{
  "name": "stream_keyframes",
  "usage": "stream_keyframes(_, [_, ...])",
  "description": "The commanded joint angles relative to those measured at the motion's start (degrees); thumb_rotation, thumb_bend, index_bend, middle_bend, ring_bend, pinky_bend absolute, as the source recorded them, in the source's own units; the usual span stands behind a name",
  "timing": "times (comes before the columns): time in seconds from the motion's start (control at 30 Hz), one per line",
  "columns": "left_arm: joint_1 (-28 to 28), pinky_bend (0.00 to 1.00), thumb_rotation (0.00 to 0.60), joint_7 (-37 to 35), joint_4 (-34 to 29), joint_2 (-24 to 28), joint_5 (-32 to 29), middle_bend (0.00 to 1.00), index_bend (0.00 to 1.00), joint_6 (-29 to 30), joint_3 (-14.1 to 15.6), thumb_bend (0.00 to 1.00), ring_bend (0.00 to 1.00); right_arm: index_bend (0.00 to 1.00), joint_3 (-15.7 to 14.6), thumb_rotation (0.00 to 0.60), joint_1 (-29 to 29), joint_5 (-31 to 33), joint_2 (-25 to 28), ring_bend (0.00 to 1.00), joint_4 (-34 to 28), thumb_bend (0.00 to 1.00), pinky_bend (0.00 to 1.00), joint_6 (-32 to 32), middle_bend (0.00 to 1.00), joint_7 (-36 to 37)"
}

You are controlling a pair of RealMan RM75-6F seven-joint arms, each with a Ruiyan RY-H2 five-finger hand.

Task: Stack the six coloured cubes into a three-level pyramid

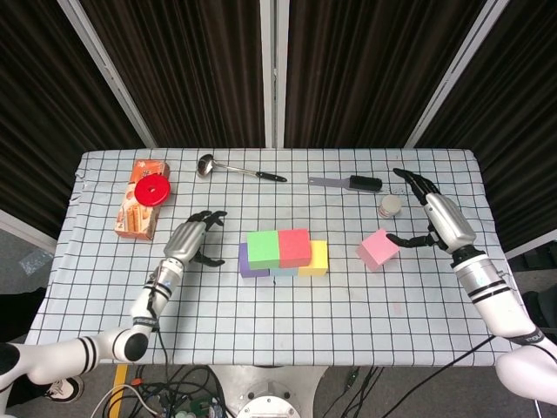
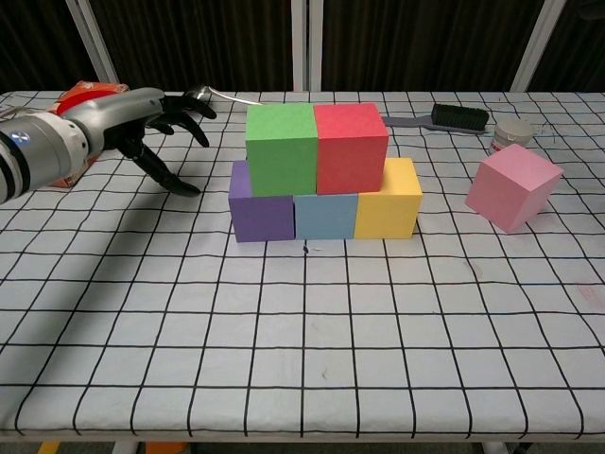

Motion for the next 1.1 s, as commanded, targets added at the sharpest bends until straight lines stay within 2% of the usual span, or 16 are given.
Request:
stream_keyframes(0.03, [-0.4, 0.11, 0.6, -0.8, 1.9, -1.7, 0.8, 0.24, 0.12, -0.8, 0.0, 0.0, 0.08, 0.0, -0.1, 0.6, 0.0, 0.0, -0.1, 0.0, 0.2, 0.1, 0.0, -0.1, 0.04, 0.1])
stream_keyframes(0.5, [-1.0, 0.11, 0.6, -2.8, 3.4, -3.3, 2.0, 0.24, 0.12, -2.1, -1.7, 0.0, 0.08, 0.0, -0.3, 0.6, -0.1, -0.2, -0.6, 0.0, 1.5, 0.1, 0.0, -0.7, 0.04, 1.1])
stream_keyframes(1.1, [-2.0, 0.11, 0.6, -2.5, 3.9, -4.3, 2.0, 0.24, 0.12, -3.5, -2.5, 0.0, 0.08, 0.0, -0.6, 0.6, -0.2, -0.4, -1.0, 0.0, 3.0, 0.1, 0.0, -1.5, 0.04, 2.4])
